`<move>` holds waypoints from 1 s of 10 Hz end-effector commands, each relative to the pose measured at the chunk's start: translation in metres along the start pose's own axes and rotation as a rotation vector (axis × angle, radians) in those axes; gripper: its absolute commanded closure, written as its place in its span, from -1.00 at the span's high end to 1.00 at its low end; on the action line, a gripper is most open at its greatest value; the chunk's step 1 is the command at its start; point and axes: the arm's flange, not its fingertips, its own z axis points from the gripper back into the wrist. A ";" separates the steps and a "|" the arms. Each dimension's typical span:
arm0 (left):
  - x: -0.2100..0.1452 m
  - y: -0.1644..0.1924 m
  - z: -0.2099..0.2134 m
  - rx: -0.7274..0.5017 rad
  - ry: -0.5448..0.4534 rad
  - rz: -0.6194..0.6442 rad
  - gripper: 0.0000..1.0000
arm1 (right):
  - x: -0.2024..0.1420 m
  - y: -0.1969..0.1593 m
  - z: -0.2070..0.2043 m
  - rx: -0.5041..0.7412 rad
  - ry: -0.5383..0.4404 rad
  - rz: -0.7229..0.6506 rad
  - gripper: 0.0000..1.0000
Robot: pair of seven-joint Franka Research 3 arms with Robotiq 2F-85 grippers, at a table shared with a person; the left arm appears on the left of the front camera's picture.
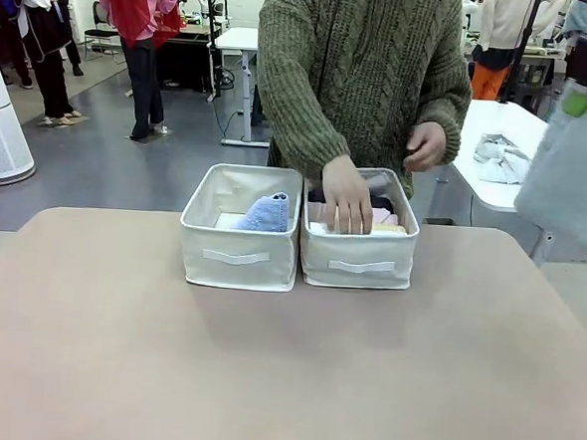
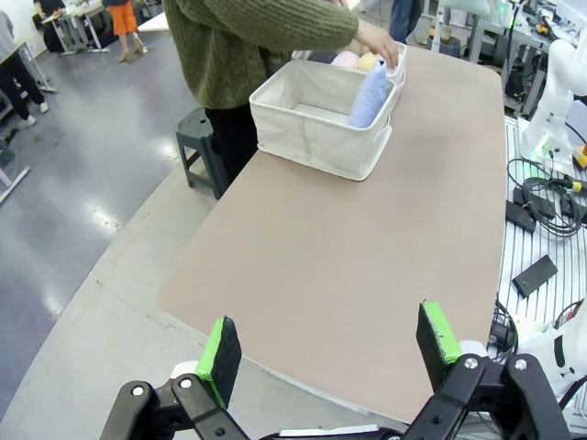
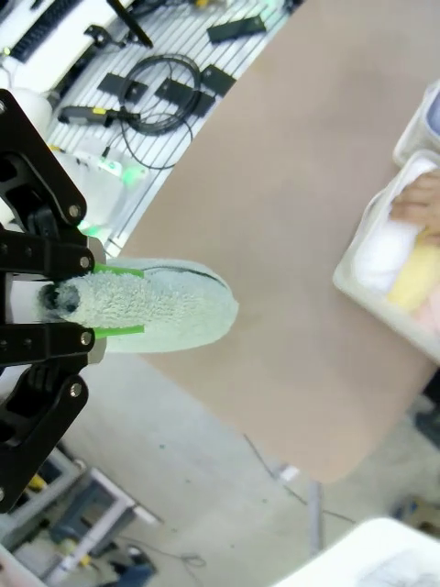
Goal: Sort the towels based on their folding style.
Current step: Pick up another triangle-folded towel from the table and place it in the left Fabric basket.
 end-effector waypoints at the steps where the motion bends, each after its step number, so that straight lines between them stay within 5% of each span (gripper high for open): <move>1: 0.000 -0.001 0.002 0.004 -0.007 -0.018 1.00 | 0.045 0.024 0.016 0.049 -0.048 0.126 -0.68; 4: 0.000 -0.001 0.002 0.004 -0.007 -0.018 1.00 | 0.088 0.066 0.007 0.083 0.001 0.239 -0.68; 10: 0.000 -0.001 0.002 0.004 -0.007 -0.018 1.00 | 0.099 0.080 -0.010 0.085 0.003 0.231 -0.68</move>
